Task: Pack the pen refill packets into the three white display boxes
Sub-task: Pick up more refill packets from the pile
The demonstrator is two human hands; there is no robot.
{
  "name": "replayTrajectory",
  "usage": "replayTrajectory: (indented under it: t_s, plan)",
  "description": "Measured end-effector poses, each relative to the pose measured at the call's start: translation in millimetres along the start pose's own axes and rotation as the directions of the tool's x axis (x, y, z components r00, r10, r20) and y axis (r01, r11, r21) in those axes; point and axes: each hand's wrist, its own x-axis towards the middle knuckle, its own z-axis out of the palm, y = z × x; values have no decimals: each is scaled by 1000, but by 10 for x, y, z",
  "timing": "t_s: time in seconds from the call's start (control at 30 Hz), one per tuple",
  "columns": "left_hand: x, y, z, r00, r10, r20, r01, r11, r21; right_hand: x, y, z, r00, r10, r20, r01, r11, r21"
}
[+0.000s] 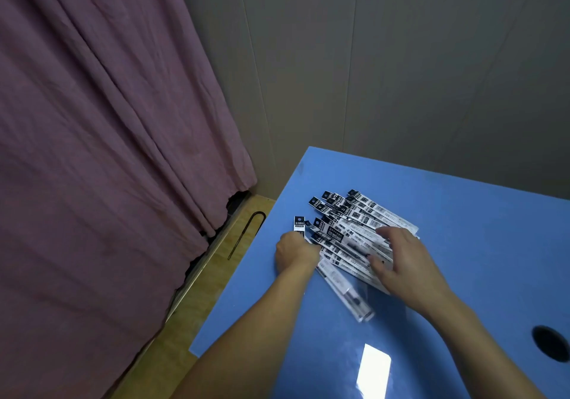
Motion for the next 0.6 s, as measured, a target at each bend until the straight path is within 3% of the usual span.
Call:
replayTrajectory:
  t_s: [0.6]
  plan:
    - [71,-378,-314,998,62,-22,-63,997,-54,-65,-66,67,998,-38,40,38,999,9]
